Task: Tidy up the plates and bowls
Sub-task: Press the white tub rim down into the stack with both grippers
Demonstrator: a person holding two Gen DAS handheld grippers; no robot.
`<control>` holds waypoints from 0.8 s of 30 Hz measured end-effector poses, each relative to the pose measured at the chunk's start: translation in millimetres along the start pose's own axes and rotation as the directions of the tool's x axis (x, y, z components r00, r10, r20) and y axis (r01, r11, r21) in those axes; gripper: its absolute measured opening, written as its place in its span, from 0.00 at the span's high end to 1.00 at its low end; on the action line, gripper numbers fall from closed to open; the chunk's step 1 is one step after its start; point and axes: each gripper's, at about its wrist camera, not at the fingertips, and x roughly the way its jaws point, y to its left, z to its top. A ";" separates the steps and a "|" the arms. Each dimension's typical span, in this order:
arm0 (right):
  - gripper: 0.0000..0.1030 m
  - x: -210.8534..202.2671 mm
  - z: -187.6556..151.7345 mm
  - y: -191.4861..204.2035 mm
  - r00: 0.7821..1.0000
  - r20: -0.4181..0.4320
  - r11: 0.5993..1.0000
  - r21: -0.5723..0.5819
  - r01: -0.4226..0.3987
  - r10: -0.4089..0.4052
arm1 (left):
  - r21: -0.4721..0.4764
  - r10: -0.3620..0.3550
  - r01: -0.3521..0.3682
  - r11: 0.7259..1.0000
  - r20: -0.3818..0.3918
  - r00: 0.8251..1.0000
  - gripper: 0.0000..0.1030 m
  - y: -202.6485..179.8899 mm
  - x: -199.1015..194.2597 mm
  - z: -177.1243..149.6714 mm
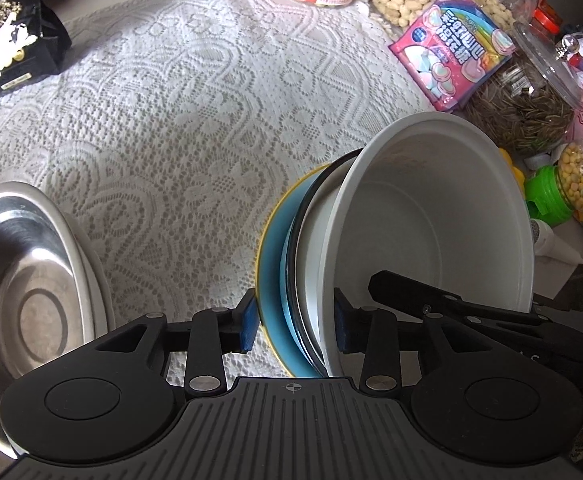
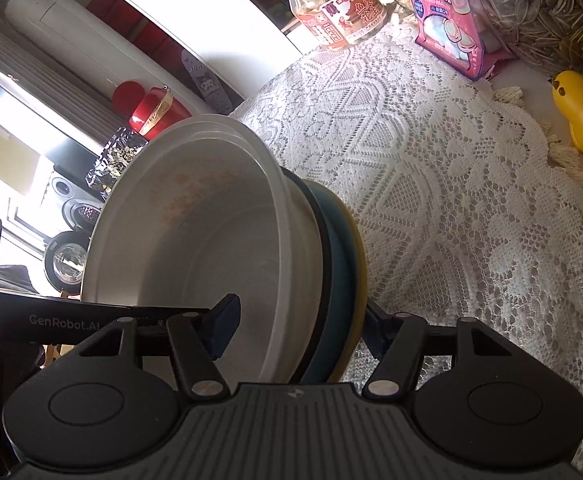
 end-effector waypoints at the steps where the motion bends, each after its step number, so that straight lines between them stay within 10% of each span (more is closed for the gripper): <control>1: 0.38 0.0 0.1 0.2 1.000 0.001 1.000 0.000 0.002 -0.002 | 0.005 0.003 -0.003 1.000 -0.011 1.000 0.60 -0.6 0.3 1.1; 24: 0.25 -22.4 1.4 3.8 0.994 0.101 0.999 0.011 0.042 -0.043 | 0.159 0.210 -0.187 0.969 -0.139 0.968 0.65 -33.9 12.6 11.6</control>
